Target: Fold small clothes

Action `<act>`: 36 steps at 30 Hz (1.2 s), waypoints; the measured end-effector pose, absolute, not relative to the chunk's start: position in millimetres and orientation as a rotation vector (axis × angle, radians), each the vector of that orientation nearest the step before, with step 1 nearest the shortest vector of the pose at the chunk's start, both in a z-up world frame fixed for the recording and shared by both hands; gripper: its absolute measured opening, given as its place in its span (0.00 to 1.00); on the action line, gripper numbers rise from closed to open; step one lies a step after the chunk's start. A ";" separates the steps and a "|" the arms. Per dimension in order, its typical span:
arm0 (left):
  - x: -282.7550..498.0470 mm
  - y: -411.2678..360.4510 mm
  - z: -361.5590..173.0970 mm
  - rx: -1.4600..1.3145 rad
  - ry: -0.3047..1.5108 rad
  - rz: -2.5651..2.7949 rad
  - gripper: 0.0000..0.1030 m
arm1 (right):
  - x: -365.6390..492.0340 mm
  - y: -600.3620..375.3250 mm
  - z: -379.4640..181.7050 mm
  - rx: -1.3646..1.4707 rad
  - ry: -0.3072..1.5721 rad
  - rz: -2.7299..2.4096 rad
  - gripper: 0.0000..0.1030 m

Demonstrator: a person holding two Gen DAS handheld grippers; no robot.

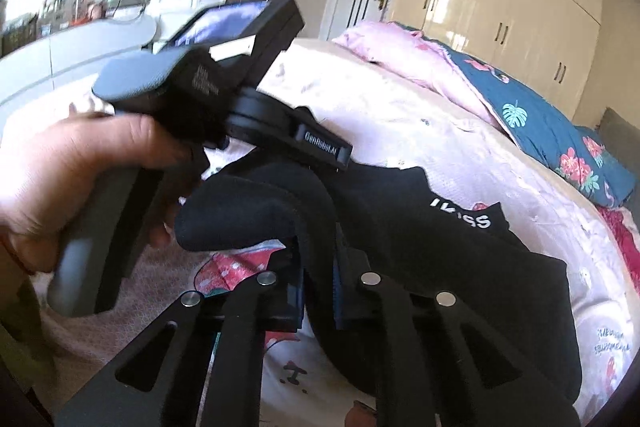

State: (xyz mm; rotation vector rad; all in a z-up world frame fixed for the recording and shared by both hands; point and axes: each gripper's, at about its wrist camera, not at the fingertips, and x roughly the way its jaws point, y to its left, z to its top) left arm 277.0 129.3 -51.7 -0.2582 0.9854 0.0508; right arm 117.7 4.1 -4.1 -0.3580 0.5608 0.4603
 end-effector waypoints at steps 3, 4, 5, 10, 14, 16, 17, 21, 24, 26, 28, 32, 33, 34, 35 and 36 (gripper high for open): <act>277.6 119.4 -46.6 -0.271 0.979 0.017 0.90 | 118.1 -8.4 3.5 -0.312 0.545 0.447 0.08; 277.7 114.9 -44.0 -0.273 0.975 0.006 0.85 | 117.2 -13.4 6.3 -0.299 0.539 0.441 0.08; 277.3 109.3 -40.7 -0.274 0.969 -0.011 0.74 | 117.3 -17.2 7.3 -0.291 0.537 0.439 0.08; 276.3 77.6 -20.7 -0.229 0.933 -0.052 0.36 | 113.1 -37.3 16.1 -0.241 0.515 0.411 0.07; 273.1 55.8 1.9 -0.191 0.886 -0.071 0.20 | 111.6 -59.4 24.9 -0.193 0.501 0.381 0.07; 272.3 43.4 15.3 -0.170 0.865 -0.087 0.17 | 109.9 -71.8 28.0 -0.161 0.495 0.370 0.07; 272.3 39.0 19.7 -0.162 0.859 -0.093 0.16 | 109.0 -77.6 30.2 -0.147 0.492 0.363 0.07; 270.7 9.2 40.9 -0.118 0.832 -0.127 0.14 | 102.7 -99.8 34.8 -0.086 0.475 0.335 0.06; 271.5 -9.4 49.7 -0.090 0.822 -0.143 0.13 | 100.8 -115.8 37.8 -0.045 0.470 0.306 0.06; 272.3 -24.1 53.9 -0.076 0.819 -0.154 0.13 | 102.1 -128.8 40.2 0.005 0.480 0.289 0.06; 273.9 -37.8 55.6 -0.059 0.821 -0.161 0.12 | 103.0 -142.4 41.5 0.050 0.489 0.268 0.06; 278.9 -67.0 53.3 -0.035 0.838 -0.186 0.12 | 105.0 -169.0 39.9 0.127 0.513 0.228 0.06; 279.2 -73.0 52.5 -0.025 0.839 -0.191 0.12 | 106.8 -176.4 38.9 0.154 0.527 0.222 0.06; 280.4 -82.1 51.1 -0.010 0.843 -0.199 0.12 | 107.8 -184.9 36.4 0.190 0.545 0.214 0.06; 281.0 -88.4 49.8 -0.002 0.847 -0.206 0.12 | 108.0 -191.6 34.1 0.214 0.558 0.204 0.06; 282.8 -97.7 47.2 0.008 0.854 -0.215 0.12 | 107.8 -196.6 32.2 0.232 0.566 0.196 0.06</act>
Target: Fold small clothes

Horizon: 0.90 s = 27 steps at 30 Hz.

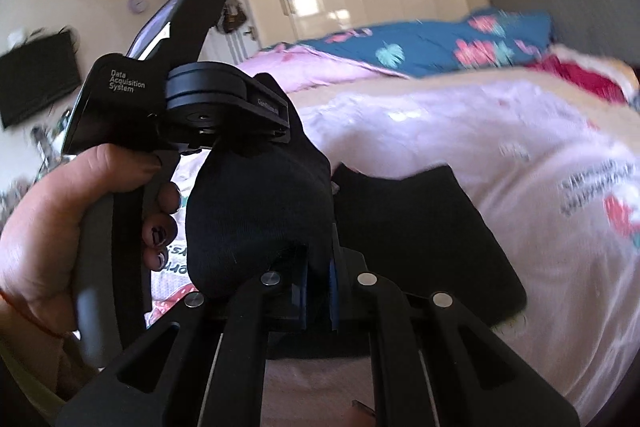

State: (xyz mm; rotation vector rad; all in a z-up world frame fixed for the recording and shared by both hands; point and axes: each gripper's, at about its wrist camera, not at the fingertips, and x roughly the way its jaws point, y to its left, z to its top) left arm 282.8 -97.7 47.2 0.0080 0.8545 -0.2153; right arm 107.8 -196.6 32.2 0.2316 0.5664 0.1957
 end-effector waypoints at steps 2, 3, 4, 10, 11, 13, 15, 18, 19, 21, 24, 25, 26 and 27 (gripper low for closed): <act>284.8 -109.8 43.4 0.021 0.865 -0.229 0.12 | 106.5 -207.5 27.7 0.271 0.584 0.178 0.06; 286.9 -117.9 40.3 0.026 0.873 -0.238 0.12 | 106.1 -211.6 25.5 0.292 0.593 0.175 0.06; 289.0 -122.9 38.4 0.031 0.879 -0.244 0.12 | 106.5 -218.1 21.8 0.322 0.606 0.173 0.06; 300.3 -157.0 14.3 0.073 0.933 -0.256 0.13 | 119.2 -245.7 -0.1 0.471 0.708 0.154 0.06; 302.3 -161.8 9.2 0.077 0.944 -0.261 0.13 | 121.2 -249.2 -4.0 0.488 0.726 0.151 0.06; 304.7 -168.7 3.3 0.086 0.957 -0.268 0.15 | 123.3 -255.1 -9.3 0.512 0.752 0.142 0.07; 307.6 -175.3 -1.7 0.090 0.970 -0.277 0.17 | 126.0 -261.7 -15.6 0.554 0.781 0.147 0.07; 310.5 -184.1 -6.2 0.096 0.983 -0.292 0.22 | 129.3 -268.1 -21.9 0.586 0.810 0.142 0.08; 312.0 -186.9 -7.6 0.097 0.988 -0.298 0.25 | 130.0 -269.3 -23.0 0.596 0.816 0.141 0.08; 314.2 -192.0 -10.3 0.089 0.995 -0.310 0.32 | 132.2 -274.9 -28.3 0.636 0.835 0.147 0.09; 316.3 -200.0 -14.2 0.088 1.005 -0.324 0.42 | 131.6 -279.2 -32.1 0.670 0.855 0.146 0.11; 316.6 -202.9 -15.1 0.092 1.005 -0.329 0.47 | 131.7 -281.1 -33.9 0.680 0.862 0.141 0.13; 316.7 -206.1 -15.9 0.104 1.003 -0.322 0.50 | 131.9 -282.7 -34.0 0.683 0.865 0.137 0.14; 316.9 -208.8 -16.4 0.113 1.003 -0.321 0.51 | 132.0 -283.5 -34.8 0.685 0.871 0.133 0.15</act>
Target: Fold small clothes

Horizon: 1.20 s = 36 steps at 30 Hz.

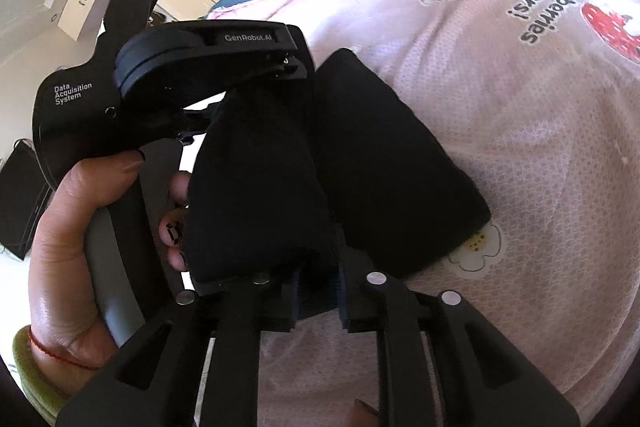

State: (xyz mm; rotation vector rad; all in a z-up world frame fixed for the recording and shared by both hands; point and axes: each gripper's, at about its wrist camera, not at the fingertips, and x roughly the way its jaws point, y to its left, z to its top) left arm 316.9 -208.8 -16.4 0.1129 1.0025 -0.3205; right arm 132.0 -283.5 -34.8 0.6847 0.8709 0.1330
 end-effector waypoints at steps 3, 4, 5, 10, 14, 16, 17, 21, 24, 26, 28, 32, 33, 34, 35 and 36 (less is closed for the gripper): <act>317.1 -212.9 -14.9 0.096 0.996 -0.352 0.63 | 130.8 -285.2 -33.9 0.694 0.879 0.132 0.18; 317.1 -213.2 -13.7 0.089 0.994 -0.361 0.67 | 130.3 -285.4 -33.5 0.693 0.882 0.131 0.19; 317.1 -213.0 -11.1 0.082 0.986 -0.368 0.69 | 129.8 -286.1 -33.6 0.692 0.884 0.128 0.19; 316.2 -199.5 9.3 0.039 0.922 -0.365 0.73 | 131.3 -292.9 -35.5 0.703 0.906 0.121 0.29; 311.9 -170.6 20.1 0.008 0.879 -0.329 0.77 | 133.5 -301.6 -33.9 0.725 0.917 0.153 0.43; 306.0 -152.2 19.1 0.004 0.869 -0.297 0.77 | 134.3 -306.5 -31.3 0.739 0.914 0.186 0.62; 302.0 -143.7 17.3 0.004 0.866 -0.281 0.77 | 135.2 -310.1 -28.2 0.744 0.910 0.206 0.65; 280.7 -115.4 2.6 0.017 0.870 -0.244 0.77 | 145.0 -317.6 -17.3 0.717 0.900 0.238 0.70; 264.8 -104.0 -13.0 0.042 0.892 -0.234 0.77 | 163.2 -319.8 -5.6 0.655 0.904 0.272 0.77; 257.1 -101.7 -22.3 0.054 0.910 -0.244 0.77 | 176.4 -320.0 -2.6 0.618 0.913 0.282 0.77; 249.0 -101.0 -30.8 0.057 0.914 -0.250 0.77 | 186.5 -319.3 -11.1 0.599 0.959 0.305 0.77; 241.0 -98.7 -35.5 0.042 0.900 -0.251 0.77 | 205.4 -323.1 -24.5 0.624 1.014 0.343 0.69; 240.4 -98.1 -34.9 0.032 0.901 -0.251 0.77 | 208.2 -321.9 -23.1 0.608 0.997 0.353 0.37; 239.8 -98.2 -34.3 0.030 0.900 -0.255 0.77 | 209.3 -319.4 -19.9 0.590 0.985 0.379 0.18; 238.3 -98.8 -32.5 0.035 0.895 -0.258 0.77 | 207.6 -317.4 -14.7 0.576 0.969 0.397 0.17; 235.5 -99.7 -30.2 0.045 0.886 -0.251 0.77 | 207.5 -314.3 -6.2 0.548 0.935 0.416 0.15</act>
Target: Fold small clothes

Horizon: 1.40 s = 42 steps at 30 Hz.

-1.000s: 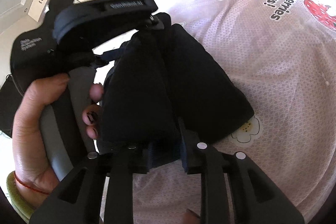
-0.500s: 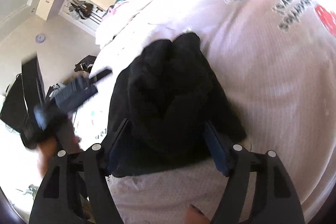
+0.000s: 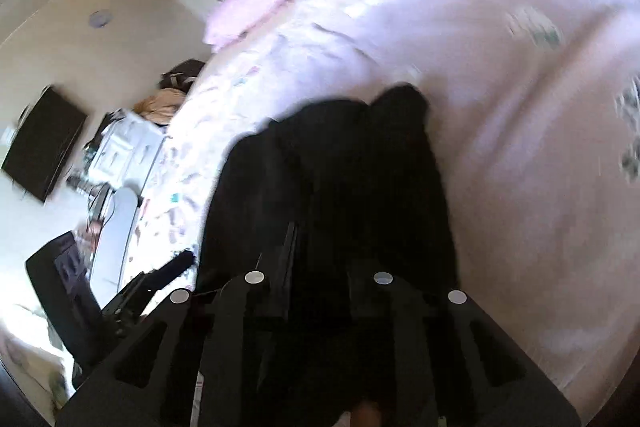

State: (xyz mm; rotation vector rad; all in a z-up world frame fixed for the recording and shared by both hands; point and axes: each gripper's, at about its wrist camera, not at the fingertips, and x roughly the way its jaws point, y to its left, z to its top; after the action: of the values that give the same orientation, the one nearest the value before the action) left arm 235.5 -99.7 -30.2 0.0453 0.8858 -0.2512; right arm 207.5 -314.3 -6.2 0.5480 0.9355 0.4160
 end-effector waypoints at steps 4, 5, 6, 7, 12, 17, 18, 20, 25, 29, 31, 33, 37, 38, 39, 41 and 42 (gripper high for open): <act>230.6 -99.1 -26.9 0.032 0.873 -0.271 0.77 | 203.8 -315.5 13.4 0.443 0.817 0.447 0.14; 231.1 -99.1 -28.6 0.024 0.884 -0.279 0.77 | 205.9 -318.7 5.1 0.427 0.844 0.414 0.14; 231.2 -99.7 -30.7 0.018 0.894 -0.286 0.77 | 210.5 -320.7 -5.3 0.412 0.879 0.387 0.14; 230.5 -100.9 -32.2 0.014 0.899 -0.294 0.77 | 212.4 -325.4 -18.8 0.410 0.919 0.364 0.14; 224.1 -106.6 -36.1 0.022 0.902 -0.299 0.77 | 201.9 -338.3 -24.4 0.429 0.946 0.319 0.28; 221.7 -104.2 -35.6 0.020 0.902 -0.294 0.77 | 190.3 -340.4 -17.3 0.414 0.933 0.255 0.42; 220.6 -104.0 -35.1 0.026 0.897 -0.290 0.77 | 186.4 -342.0 -5.9 0.414 0.884 0.226 0.43; 219.2 -103.6 -34.5 0.034 0.892 -0.286 0.77 | 183.7 -345.7 15.6 0.422 0.793 0.214 0.43; 216.4 -100.0 -32.2 0.032 0.885 -0.296 0.77 | 227.5 -319.5 27.6 0.352 0.846 0.272 0.41; 213.2 -98.4 -31.1 0.028 0.877 -0.313 0.77 | 272.2 -298.2 -3.6 0.287 1.013 0.249 0.41; 213.0 -95.7 -32.3 0.018 0.882 -0.320 0.77 | 284.8 -287.5 -17.3 0.247 1.076 0.241 0.31; 212.7 -93.4 -32.2 0.009 0.882 -0.326 0.77 | 278.2 -281.6 -14.4 0.214 1.050 0.253 0.08; 210.5 -91.5 -28.7 0.000 0.879 -0.335 0.77 | 254.1 -266.5 16.7 0.116 0.897 0.305 0.06; 209.7 -90.4 -27.9 -0.008 0.879 -0.341 0.77 | 249.5 -267.5 24.4 0.106 0.869 0.304 0.06; 207.9 -89.7 -26.8 -0.020 0.880 -0.351 0.77 | 244.1 -269.4 33.3 0.092 0.841 0.293 0.06; 204.3 -89.5 -25.0 -0.033 0.880 -0.369 0.78 | 237.6 -280.3 43.7 0.092 0.803 0.265 0.06; 203.1 -90.1 -24.9 -0.040 0.882 -0.379 0.79 | 238.4 -288.8 42.6 0.103 0.804 0.252 0.06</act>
State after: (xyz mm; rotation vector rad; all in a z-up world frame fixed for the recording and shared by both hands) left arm 203.1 -90.1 -24.9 -0.0404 0.8815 -0.3792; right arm 238.4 -288.8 42.6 0.1029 0.8038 0.2518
